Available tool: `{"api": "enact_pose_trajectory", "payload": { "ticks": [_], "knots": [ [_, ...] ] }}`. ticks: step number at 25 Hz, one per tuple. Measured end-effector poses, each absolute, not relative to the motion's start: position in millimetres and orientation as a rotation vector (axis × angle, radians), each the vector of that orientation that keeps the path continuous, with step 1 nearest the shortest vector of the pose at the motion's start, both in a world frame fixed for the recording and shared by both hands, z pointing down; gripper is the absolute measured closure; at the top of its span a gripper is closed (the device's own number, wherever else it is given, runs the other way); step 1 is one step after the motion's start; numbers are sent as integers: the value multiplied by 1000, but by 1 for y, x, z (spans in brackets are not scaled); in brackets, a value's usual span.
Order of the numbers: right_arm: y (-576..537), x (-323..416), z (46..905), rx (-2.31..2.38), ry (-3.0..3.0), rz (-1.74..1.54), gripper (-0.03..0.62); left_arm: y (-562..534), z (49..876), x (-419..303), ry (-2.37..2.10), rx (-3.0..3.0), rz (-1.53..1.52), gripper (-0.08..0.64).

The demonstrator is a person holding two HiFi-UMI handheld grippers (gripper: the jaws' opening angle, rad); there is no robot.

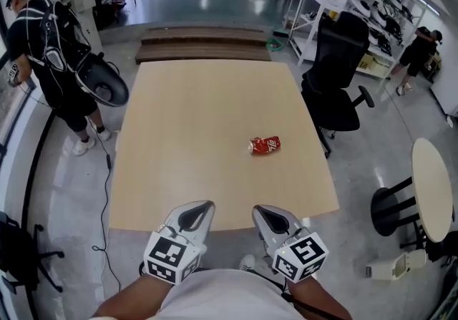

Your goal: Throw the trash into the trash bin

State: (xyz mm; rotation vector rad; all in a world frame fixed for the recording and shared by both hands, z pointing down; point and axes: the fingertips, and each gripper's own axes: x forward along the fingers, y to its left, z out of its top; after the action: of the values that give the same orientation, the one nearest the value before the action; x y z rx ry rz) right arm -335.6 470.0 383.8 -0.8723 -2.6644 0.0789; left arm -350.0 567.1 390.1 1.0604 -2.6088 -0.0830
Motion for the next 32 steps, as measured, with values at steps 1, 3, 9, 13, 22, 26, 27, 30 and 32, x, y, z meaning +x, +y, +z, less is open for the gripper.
{"api": "enact_pose_trajectory", "payload": {
  "ticks": [1,3,9,13,22,26,27,30,32],
  "knots": [
    [469,-336,385,-859,-2667,69,591,567,391,-350,-2609,1057,-82,551],
    [469,-337,386,-838,-2669,60,589,569,391,-350,-2608,1054,-81,551],
    [472,-335,387,-813,-2672,64,589,578,394,-348,-2601,1052,-87,551],
    [476,-335,385,-778,-2688,71,589,584,395,-350,-2590,1073,-77,551],
    [503,-328,390,-720,-2713,81,589,613,399,-346,-2555,1158,-51,551],
    [506,-327,395,-696,-2699,22,589,618,407,-345,-2521,1177,-51,551],
    [506,-327,395,-689,-2695,0,589,618,409,-344,-2511,1183,-52,551],
    [501,-332,396,-667,-2693,-78,589,617,413,-347,-2495,1189,-52,551],
    [495,-337,401,-654,-2681,-122,589,615,414,-350,-2494,1185,-54,552]
  ]
}}
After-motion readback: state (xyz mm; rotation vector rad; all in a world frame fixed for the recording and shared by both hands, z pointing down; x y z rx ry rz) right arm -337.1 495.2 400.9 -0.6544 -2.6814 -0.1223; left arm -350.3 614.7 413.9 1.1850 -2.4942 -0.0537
